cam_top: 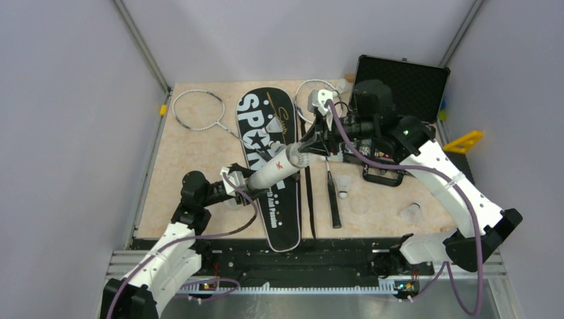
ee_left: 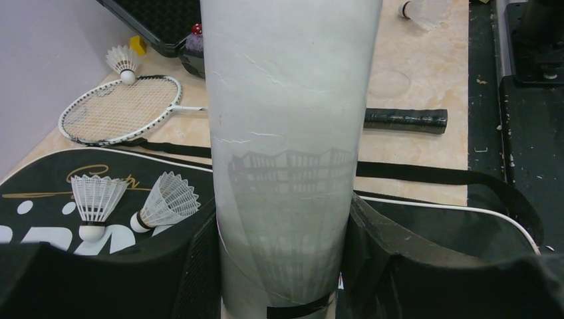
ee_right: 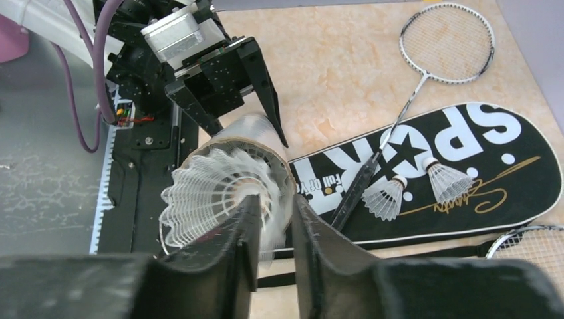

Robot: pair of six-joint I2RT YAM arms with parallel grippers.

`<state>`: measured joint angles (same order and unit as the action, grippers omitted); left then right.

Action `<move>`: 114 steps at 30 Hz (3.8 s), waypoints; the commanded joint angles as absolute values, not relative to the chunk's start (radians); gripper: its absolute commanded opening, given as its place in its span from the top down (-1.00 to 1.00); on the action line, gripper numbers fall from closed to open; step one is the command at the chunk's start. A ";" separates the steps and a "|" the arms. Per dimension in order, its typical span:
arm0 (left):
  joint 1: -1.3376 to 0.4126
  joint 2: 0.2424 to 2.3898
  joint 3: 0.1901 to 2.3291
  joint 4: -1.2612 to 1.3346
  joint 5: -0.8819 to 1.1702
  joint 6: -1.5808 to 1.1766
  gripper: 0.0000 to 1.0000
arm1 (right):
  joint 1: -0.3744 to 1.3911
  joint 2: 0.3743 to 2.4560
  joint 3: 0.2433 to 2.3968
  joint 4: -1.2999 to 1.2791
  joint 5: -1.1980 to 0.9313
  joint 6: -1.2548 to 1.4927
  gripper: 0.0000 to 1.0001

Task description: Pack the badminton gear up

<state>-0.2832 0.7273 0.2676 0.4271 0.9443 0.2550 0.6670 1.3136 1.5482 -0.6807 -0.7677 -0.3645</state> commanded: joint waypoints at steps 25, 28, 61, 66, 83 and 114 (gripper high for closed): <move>-0.284 0.714 0.305 0.520 0.969 0.235 0.37 | 0.701 1.281 1.484 -0.662 -0.515 -0.459 -0.97; -0.284 0.719 0.308 0.520 0.979 0.236 0.37 | 0.711 1.320 1.490 -0.655 -0.513 -0.471 -0.97; -0.284 0.681 0.282 0.612 0.696 0.104 0.37 | 0.791 1.129 1.505 -0.463 0.188 -0.161 -0.97; -0.284 0.706 0.241 0.786 0.228 -0.050 0.37 | 0.703 1.101 1.304 -0.445 0.337 -0.014 -0.97; -0.284 0.697 0.272 0.733 -0.076 -0.118 0.39 | 0.648 1.412 1.118 -0.680 0.105 -0.333 -0.84; -0.284 0.671 0.283 0.682 0.100 -0.094 0.47 | 0.461 1.392 1.227 -0.738 -0.386 -0.477 1.00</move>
<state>-0.2821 0.6933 0.2501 0.6201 -0.0338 -0.1040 0.4664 1.5990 1.2003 -0.8051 -0.3134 -0.5056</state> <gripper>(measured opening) 0.588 0.009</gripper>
